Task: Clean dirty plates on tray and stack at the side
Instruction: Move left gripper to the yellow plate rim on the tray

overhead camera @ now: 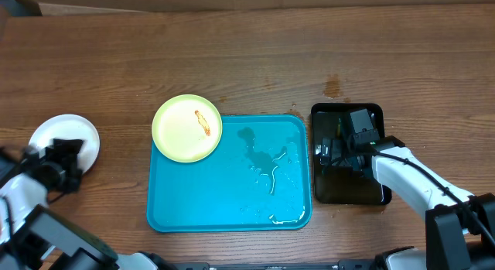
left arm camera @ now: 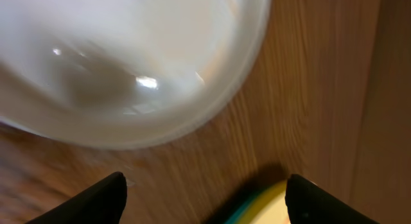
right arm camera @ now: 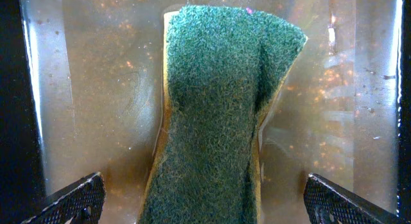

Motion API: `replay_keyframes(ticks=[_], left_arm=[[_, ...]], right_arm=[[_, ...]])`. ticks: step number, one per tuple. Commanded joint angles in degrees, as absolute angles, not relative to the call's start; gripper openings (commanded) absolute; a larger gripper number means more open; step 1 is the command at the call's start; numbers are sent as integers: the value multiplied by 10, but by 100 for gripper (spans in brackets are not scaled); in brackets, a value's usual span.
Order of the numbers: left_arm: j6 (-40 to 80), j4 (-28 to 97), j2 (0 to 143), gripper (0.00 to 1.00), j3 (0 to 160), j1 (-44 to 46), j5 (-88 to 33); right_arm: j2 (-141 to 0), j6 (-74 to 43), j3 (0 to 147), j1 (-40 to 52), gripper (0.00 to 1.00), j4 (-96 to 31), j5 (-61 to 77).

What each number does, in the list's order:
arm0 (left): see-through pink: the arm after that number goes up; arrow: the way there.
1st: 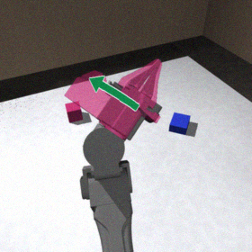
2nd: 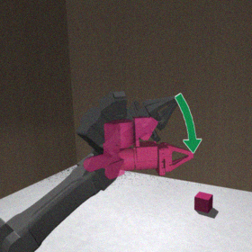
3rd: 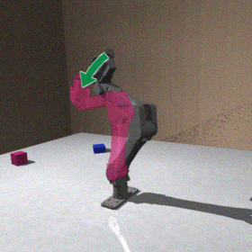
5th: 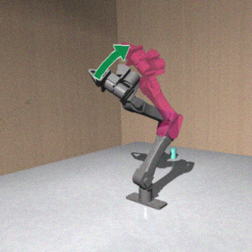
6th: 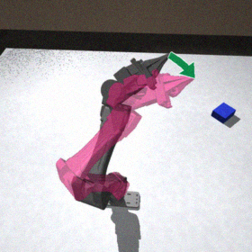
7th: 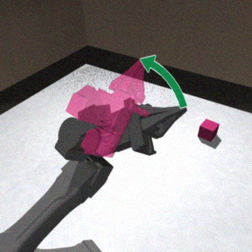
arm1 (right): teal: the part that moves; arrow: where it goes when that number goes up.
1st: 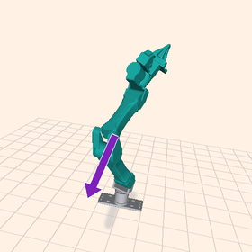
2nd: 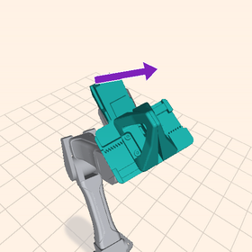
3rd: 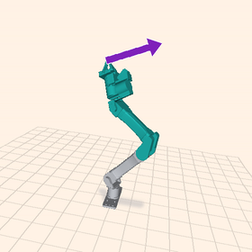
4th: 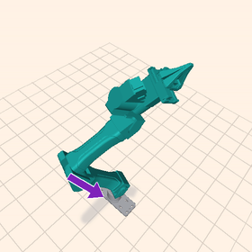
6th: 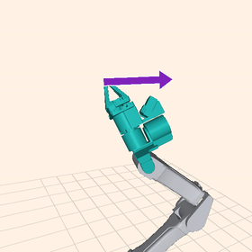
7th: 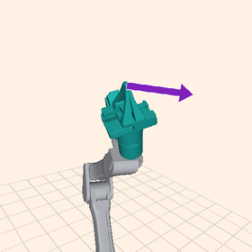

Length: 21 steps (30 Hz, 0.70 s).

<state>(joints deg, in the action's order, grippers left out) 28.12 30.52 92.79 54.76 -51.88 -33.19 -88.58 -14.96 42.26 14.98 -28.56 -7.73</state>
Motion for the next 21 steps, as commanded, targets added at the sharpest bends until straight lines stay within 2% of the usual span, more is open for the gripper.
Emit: replay_keyframes(ticks=[1, 5, 10, 15, 21], left_arm=[[216, 354, 891, 73, 560, -408, -320], [200, 418, 901, 82, 560, -266, -149], [178, 413, 919, 81, 560, -159, -105], [178, 387, 937, 79, 560, -103, -72], [178, 379, 968, 77, 560, -86, -70]], right_arm=[[-888, -149, 421, 149, 100, -283, -81], [-888, -149, 421, 149, 100, -284, -81], [-888, -149, 421, 149, 100, -284, -81], [-888, -149, 421, 149, 100, -284, -81], [-888, -149, 421, 149, 100, -284, -81]])
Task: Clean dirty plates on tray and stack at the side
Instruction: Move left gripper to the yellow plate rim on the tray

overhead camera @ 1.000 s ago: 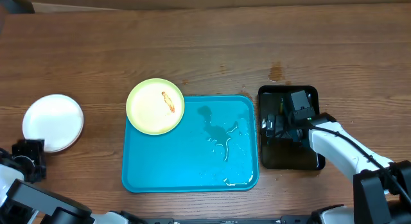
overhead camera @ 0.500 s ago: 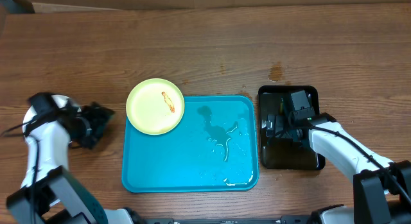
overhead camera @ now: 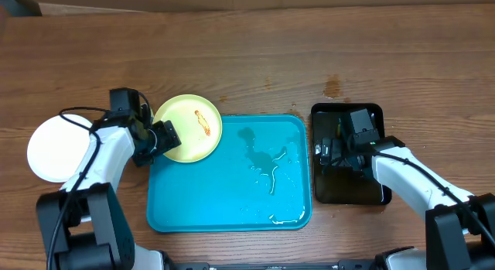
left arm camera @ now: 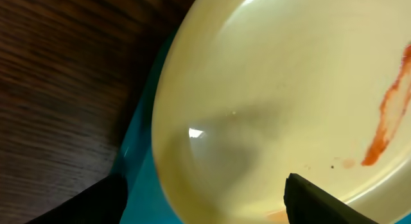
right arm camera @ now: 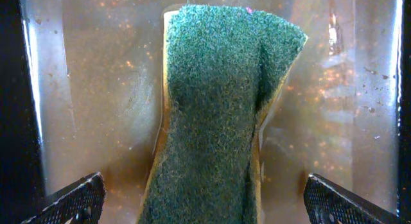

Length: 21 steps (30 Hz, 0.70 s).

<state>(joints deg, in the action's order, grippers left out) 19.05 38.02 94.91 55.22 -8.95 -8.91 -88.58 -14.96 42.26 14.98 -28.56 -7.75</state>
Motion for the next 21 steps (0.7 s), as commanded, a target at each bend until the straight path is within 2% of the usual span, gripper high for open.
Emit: replay_keyframes(ticks=[1, 10, 21], left_arm=[[178, 382, 971, 75, 560, -86, -74], [122, 477, 972, 43, 560, -84, -137], [122, 571, 972, 39, 560, -19, -147]], right_arm=[[-888, -149, 421, 149, 100, -284, -81], [-888, -149, 421, 149, 100, -283, -81], [-888, -149, 421, 149, 100, -283, -81]])
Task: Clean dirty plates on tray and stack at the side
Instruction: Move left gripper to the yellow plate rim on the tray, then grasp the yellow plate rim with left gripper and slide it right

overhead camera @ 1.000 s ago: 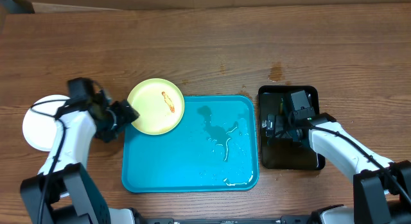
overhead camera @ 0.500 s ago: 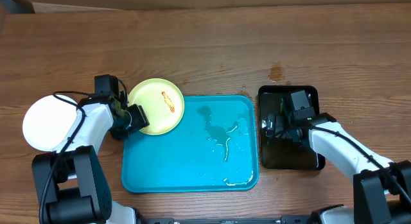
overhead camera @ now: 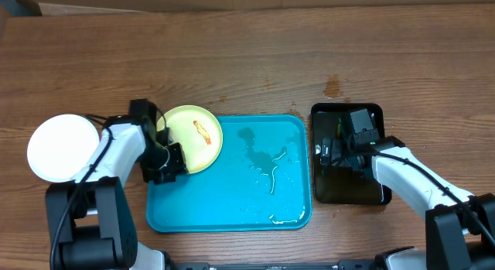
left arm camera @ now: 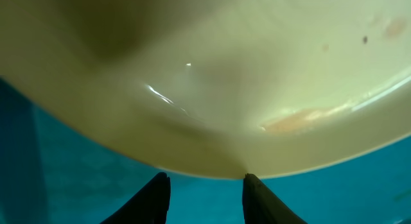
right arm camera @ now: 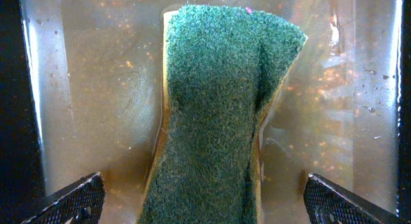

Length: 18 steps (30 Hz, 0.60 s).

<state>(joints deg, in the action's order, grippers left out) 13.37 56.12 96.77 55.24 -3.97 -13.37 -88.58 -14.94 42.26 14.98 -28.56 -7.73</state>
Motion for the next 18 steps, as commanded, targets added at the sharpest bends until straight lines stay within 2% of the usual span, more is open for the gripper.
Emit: replay_keyframes(ticks=[1, 9, 11, 15, 18], left_arm=[[122, 576, 972, 39, 560, -11, -147], [123, 613, 972, 41, 560, 64, -138], [139, 604, 969, 44, 563, 72, -113], [159, 606, 968, 53, 608, 55, -72], [158, 631, 968, 55, 675, 19, -67]], right_arm=[[-888, -149, 421, 149, 100, -283, -81], [-888, -149, 421, 149, 100, -283, -81], [-888, -149, 421, 149, 100, -283, -81], [-888, -149, 421, 149, 100, -283, -81], [-888, -149, 421, 149, 100, -283, -81]])
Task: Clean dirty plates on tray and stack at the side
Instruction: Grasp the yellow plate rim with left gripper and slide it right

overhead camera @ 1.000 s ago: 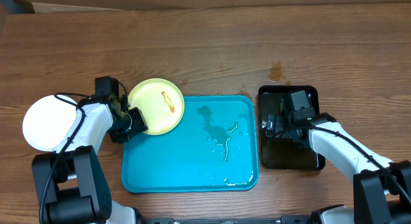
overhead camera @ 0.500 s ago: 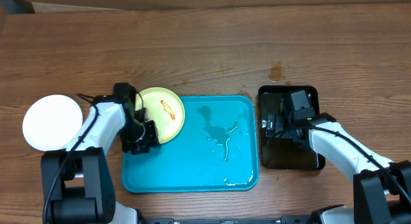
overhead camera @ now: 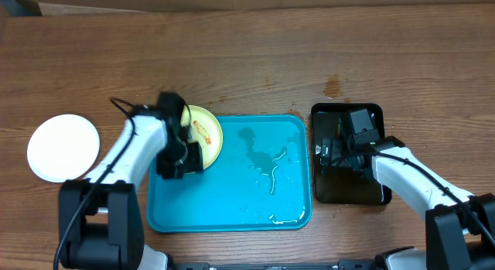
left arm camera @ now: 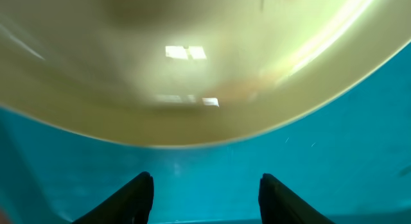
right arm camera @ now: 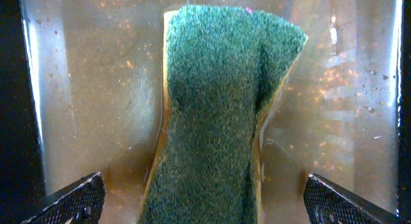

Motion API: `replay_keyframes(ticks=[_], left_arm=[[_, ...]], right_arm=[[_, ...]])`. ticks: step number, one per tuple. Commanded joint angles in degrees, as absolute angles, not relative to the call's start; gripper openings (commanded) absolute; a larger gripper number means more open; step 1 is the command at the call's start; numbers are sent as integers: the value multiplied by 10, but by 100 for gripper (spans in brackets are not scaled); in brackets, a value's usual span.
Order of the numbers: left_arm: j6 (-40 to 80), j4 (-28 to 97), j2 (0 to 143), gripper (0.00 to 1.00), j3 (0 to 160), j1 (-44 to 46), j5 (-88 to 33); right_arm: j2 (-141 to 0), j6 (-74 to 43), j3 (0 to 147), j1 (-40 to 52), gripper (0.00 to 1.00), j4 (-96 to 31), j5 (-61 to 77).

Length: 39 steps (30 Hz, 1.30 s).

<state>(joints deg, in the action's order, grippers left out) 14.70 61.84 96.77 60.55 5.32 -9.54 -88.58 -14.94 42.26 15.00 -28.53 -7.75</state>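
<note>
A yellow plate [overhead camera: 206, 131] with an orange smear lies at the far left corner of the blue tray [overhead camera: 232, 200], half under my left arm. Close up, the yellow plate [left arm camera: 192, 70] fills the upper left wrist view, with the wet tray [left arm camera: 334, 147] below it. My left gripper [left arm camera: 205, 195] is open over the tray just short of the plate's rim, nothing between its fingers. A white plate [overhead camera: 63, 148] sits on the table at the far left. My right gripper [right arm camera: 205, 201] hangs open over the green sponge [right arm camera: 215, 102], which lies in murky water.
The sponge's black tub [overhead camera: 371, 111] stands to the right of the tray, with the right arm reaching over it. Streaks of water [overhead camera: 267, 163] lie on the tray's right half. A dark stain [overhead camera: 332, 87] marks the wooden table behind the tub.
My left arm has shifted right, further over the tray's left part, and now covers more of the yellow plate. Its fingers stand wider apart. The right gripper has not moved.
My left gripper was at the white plate on the far left of the table. Then it was open beside the yellow plate's left edge, then at the plate's near rim with its fingers closer together. Now it is open over the tray. The right gripper stayed open over the sponge throughout.
</note>
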Motion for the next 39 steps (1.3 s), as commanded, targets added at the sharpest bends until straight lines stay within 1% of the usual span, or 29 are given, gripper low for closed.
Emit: replay_keyframes(ticks=[1, 3, 9, 10, 15, 17, 24, 32, 34, 36, 37, 39], left_arm=[[159, 639, 968, 55, 695, 7, -59], [159, 647, 968, 56, 729, -15, -38], [159, 594, 970, 67, 736, -50, 13], [159, 587, 971, 68, 730, -50, 19], [159, 547, 975, 66, 688, -50, 19], [159, 521, 975, 63, 661, -49, 17], [159, 470, 975, 64, 620, -49, 19], [159, 427, 976, 61, 579, -48, 15], [159, 421, 978, 56, 565, -48, 14], [159, 423, 978, 42, 560, -47, 12], [158, 428, 978, 38, 559, -48, 1], [158, 432, 978, 34, 559, -48, -16]], right_arm=[[-888, -149, 421, 149, 100, -284, -81], [-888, -149, 421, 149, 100, -283, -81], [-888, -149, 421, 149, 100, -284, -81], [-888, -149, 421, 149, 100, -283, -81], [-888, -149, 421, 149, 100, -283, -81], [-888, -149, 421, 149, 100, -283, -81], [-888, -149, 421, 149, 100, -284, -81], [-888, -149, 421, 149, 100, -283, -81], [-888, -149, 421, 149, 100, -283, -81], [-888, -149, 421, 149, 100, -284, -81], [-888, -149, 421, 149, 100, -283, -81], [-888, -149, 421, 149, 100, -283, -81]])
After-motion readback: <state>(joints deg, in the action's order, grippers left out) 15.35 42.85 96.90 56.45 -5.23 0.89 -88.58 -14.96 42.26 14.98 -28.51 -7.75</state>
